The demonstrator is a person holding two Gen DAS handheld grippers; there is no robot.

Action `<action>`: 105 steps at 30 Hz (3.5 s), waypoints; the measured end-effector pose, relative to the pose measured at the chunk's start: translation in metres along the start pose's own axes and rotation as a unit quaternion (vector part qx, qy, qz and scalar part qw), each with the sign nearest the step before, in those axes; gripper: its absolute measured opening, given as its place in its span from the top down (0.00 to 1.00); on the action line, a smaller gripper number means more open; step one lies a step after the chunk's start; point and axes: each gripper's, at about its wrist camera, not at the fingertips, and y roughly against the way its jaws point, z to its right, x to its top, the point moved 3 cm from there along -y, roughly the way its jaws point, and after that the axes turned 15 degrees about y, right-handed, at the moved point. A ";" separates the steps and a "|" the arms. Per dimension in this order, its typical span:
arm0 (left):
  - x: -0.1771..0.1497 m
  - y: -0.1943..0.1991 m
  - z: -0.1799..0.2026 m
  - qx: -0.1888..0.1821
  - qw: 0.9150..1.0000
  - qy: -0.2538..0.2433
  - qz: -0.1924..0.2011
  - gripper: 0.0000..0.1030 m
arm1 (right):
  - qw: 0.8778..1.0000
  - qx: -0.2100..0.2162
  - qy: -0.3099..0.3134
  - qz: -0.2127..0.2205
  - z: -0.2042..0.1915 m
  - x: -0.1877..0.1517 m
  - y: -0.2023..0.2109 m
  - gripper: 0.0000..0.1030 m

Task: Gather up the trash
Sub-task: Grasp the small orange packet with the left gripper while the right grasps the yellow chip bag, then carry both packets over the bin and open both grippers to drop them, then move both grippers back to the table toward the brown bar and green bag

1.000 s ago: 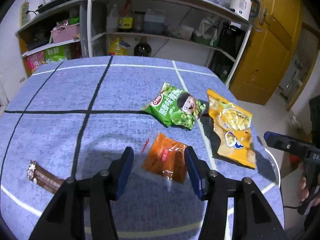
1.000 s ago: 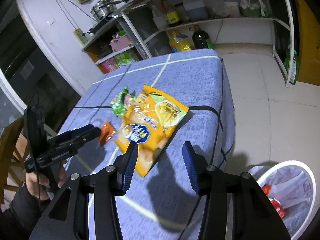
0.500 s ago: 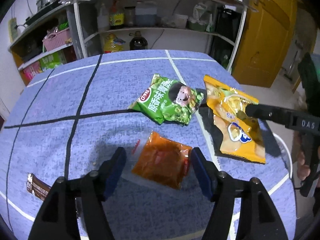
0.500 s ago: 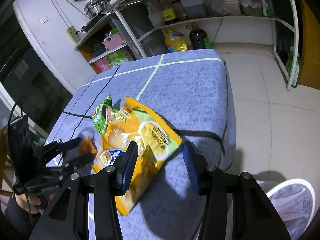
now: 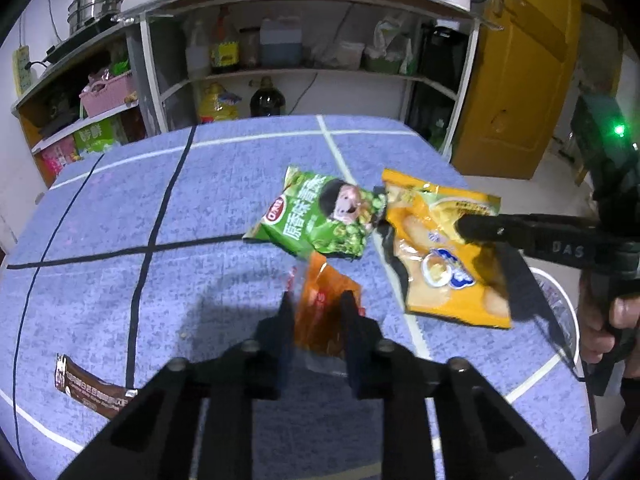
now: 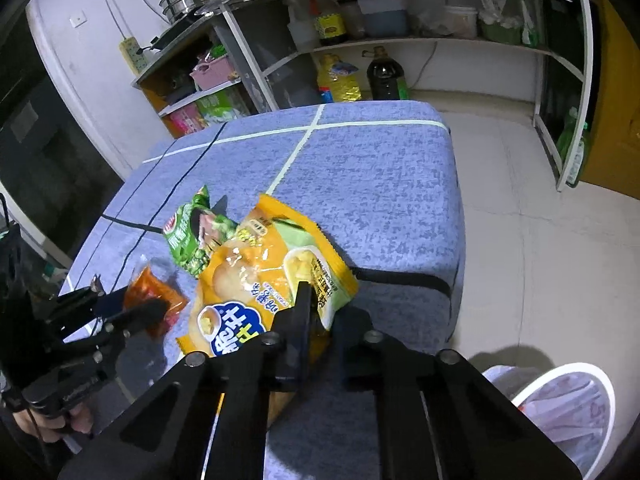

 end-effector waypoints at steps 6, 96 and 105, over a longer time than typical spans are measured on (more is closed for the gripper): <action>0.001 0.010 0.002 -0.018 1.000 0.006 0.007 0.93 | 1.000 0.008 0.006 0.013 -0.005 -0.001 0.011 0.93; -0.082 0.116 0.161 -0.171 0.985 -0.006 -0.007 0.85 | 0.991 -0.046 -0.043 0.117 0.005 -0.158 0.263 0.59; -0.083 0.154 0.086 -0.133 0.989 0.031 0.049 0.84 | 0.991 -0.013 0.041 0.129 -0.059 -0.132 0.254 0.59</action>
